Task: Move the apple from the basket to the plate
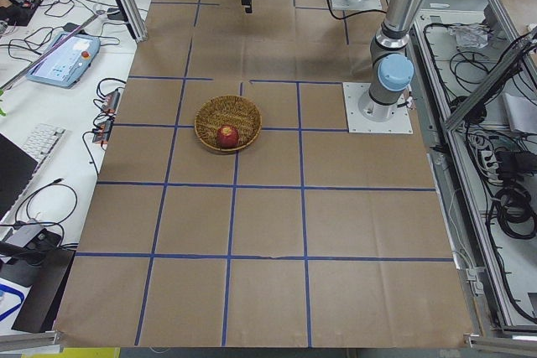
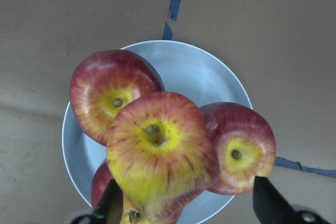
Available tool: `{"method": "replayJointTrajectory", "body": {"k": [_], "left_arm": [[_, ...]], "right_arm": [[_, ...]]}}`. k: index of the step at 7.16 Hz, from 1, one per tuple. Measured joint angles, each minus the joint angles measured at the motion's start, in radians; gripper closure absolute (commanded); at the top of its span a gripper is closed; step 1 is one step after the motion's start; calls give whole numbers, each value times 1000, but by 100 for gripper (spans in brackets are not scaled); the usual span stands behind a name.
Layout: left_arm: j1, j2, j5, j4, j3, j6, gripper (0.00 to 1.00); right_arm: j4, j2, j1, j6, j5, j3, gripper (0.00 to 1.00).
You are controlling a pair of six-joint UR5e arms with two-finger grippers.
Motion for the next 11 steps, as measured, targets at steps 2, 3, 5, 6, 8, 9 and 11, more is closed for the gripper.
{"method": "replayJointTrajectory", "body": {"k": [2,3,5,6,8,9,11], "left_arm": [[0,1,0,0,0,0,1],[0,1,-1,0,0,0,1],[0,1,0,-1,0,0,1],[0,1,0,-1,0,0,1],[0,0,0,-1,0,0,1],[0,0,0,-1,0,0,1],[0,0,0,0,0,0,1]], "right_arm": [[22,-16,7,7,0,-29,0],[77,-32,20,20,2,-67,0],[286,-87,75,93,4,-184,0],[382,-114,118,166,2,-228,0],[512,-176,248,384,-4,-263,0],[549,-204,326,506,-8,-266,0],[582,-234,469,688,-22,-269,0]]}}
